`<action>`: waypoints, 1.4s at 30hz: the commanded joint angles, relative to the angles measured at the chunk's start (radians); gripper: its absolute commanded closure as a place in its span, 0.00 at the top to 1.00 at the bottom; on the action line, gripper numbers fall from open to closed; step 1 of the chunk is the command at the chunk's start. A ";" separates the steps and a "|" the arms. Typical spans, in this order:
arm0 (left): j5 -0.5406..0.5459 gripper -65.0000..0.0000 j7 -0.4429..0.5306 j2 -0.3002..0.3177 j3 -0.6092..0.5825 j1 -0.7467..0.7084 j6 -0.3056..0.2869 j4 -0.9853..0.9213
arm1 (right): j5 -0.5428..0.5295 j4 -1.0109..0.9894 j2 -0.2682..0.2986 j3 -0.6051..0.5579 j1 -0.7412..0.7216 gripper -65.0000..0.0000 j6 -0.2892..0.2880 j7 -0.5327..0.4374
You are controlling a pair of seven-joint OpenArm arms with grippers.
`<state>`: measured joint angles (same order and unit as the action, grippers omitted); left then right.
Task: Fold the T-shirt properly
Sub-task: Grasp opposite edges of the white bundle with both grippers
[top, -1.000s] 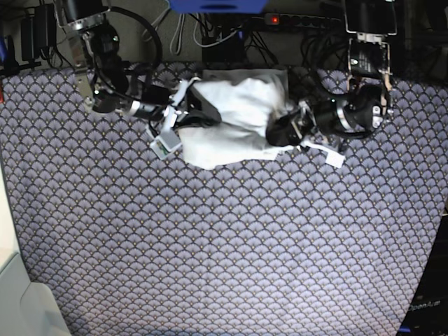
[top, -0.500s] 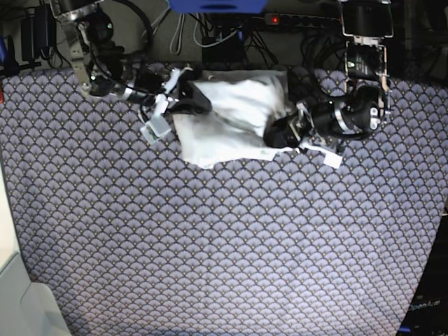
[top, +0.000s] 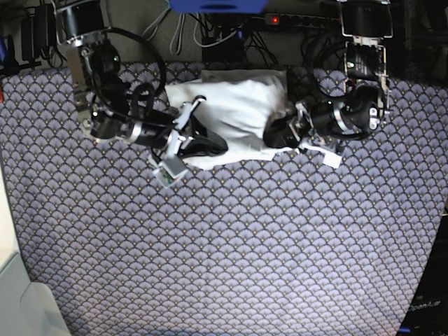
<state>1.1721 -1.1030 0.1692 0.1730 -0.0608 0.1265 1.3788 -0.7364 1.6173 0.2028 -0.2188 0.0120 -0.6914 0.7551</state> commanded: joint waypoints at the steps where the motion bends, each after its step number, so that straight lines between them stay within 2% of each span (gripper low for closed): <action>1: -0.016 0.30 -0.025 0.002 -0.005 -0.003 0.006 0.006 | -0.018 -0.001 0.001 0.003 -0.033 0.00 -0.007 -0.021; 9: -0.016 0.30 -0.019 0.005 -0.005 -0.001 0.006 0.006 | -0.018 -0.177 0.001 0.008 -0.085 0.00 -0.007 -0.027; 15: -0.022 0.30 -0.018 0.005 -0.005 0.002 0.006 0.006 | -0.018 -0.298 0.031 0.005 -0.054 0.00 -0.007 -0.184; 19: -0.024 0.30 -0.018 0.005 -0.005 0.003 0.006 0.006 | -0.018 -0.349 0.056 0.005 -0.043 0.00 -0.007 -0.246; 25: -0.014 0.30 -0.018 0.006 -0.003 0.009 0.006 0.017 | -0.019 -0.271 0.085 0.011 -0.042 0.00 -0.007 -0.243; 33: -0.008 0.30 -0.018 -0.003 -0.002 0.017 0.006 0.161 | -0.021 -0.119 0.106 0.011 -0.004 0.00 -0.007 -0.242; 38: 0.102 0.30 -0.016 0.000 0.000 0.019 0.011 0.182 | -0.021 -0.047 0.119 0.011 0.042 0.00 -0.007 -0.242; 42: 0.174 0.30 -0.025 0.005 0.059 0.013 0.012 0.182 | -0.019 -0.047 0.129 0.012 0.052 0.00 -0.007 -0.242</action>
<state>1.3140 -1.1229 0.1661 0.2283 -0.0574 0.1452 1.5448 -0.7364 1.5536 0.3195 -0.2123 0.0780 -0.6849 0.5385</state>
